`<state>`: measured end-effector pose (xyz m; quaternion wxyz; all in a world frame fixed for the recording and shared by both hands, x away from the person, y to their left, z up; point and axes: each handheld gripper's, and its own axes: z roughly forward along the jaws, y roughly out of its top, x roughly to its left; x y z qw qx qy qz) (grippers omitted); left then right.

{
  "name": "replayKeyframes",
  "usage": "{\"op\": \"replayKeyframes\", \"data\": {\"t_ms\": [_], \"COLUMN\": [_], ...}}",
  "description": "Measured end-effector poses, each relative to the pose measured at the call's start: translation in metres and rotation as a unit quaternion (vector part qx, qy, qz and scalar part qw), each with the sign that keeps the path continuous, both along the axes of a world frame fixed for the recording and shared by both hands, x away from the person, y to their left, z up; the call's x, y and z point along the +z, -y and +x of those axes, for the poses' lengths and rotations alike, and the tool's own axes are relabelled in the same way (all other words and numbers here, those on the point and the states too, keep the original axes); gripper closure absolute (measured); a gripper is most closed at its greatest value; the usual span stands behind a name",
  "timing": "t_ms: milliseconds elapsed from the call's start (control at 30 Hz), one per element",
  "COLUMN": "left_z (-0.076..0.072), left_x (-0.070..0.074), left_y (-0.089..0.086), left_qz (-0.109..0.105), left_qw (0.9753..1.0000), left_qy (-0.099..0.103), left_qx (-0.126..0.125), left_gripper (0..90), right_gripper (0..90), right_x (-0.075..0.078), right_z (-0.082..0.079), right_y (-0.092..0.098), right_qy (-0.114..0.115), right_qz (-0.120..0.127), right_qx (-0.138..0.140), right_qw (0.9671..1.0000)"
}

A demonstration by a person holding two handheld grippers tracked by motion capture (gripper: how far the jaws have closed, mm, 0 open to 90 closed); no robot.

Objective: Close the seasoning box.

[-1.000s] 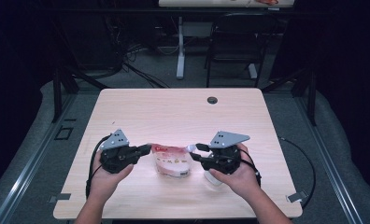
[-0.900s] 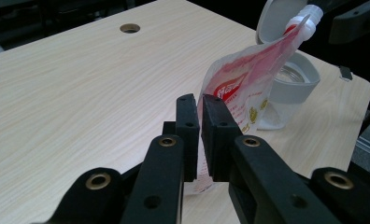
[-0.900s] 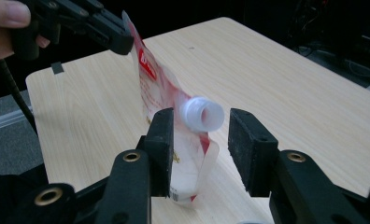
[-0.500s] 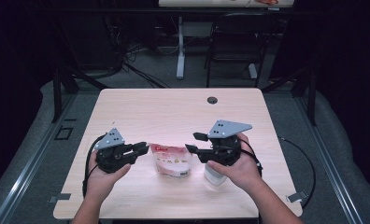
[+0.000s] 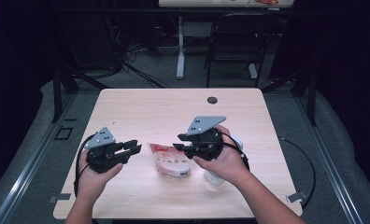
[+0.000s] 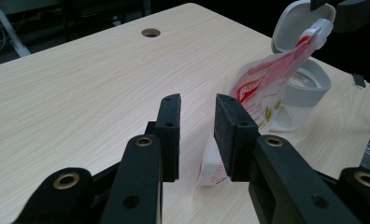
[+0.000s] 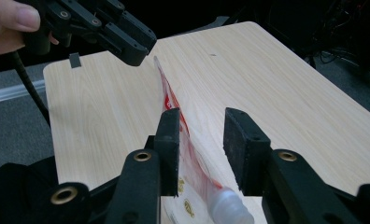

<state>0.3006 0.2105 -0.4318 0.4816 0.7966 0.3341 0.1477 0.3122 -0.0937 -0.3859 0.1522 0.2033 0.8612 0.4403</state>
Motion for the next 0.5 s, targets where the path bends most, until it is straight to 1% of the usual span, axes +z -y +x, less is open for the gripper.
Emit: {"op": "replayKeyframes", "data": {"t_ms": [67,233,267,400,500], "left_z": [0.0,0.0,0.0,0.001,0.0], "left_x": [0.0,-0.001,-0.001,-0.001,-0.001], "left_y": [-0.001,-0.002,-0.002,-0.005,-0.006], "left_qz": [0.002,0.007,0.007,0.004,0.0], "left_qw": [1.0,1.0,1.0,1.0,1.0], "left_qy": [0.0,-0.001,-0.002,-0.002,-0.002], "left_qx": [0.0,0.002,0.002,0.006,0.005], "left_gripper": [71.9,71.8,71.7,71.6,71.6], "right_gripper": [68.3,70.5,70.6,71.1,71.8], "right_x": [0.0,0.0,0.0,0.0,-0.001], "right_z": [0.001,0.005,0.006,0.01,0.011], "right_y": [-0.005,-0.014,-0.016,-0.022,-0.026], "right_qy": [0.001,-0.005,-0.007,-0.015,-0.02], "right_qz": [-0.004,-0.021,-0.022,-0.031,-0.033], "right_qx": [0.0,0.007,0.011,0.012,0.012], "right_qw": [1.0,0.9997,0.9997,0.9993,0.9992]}}
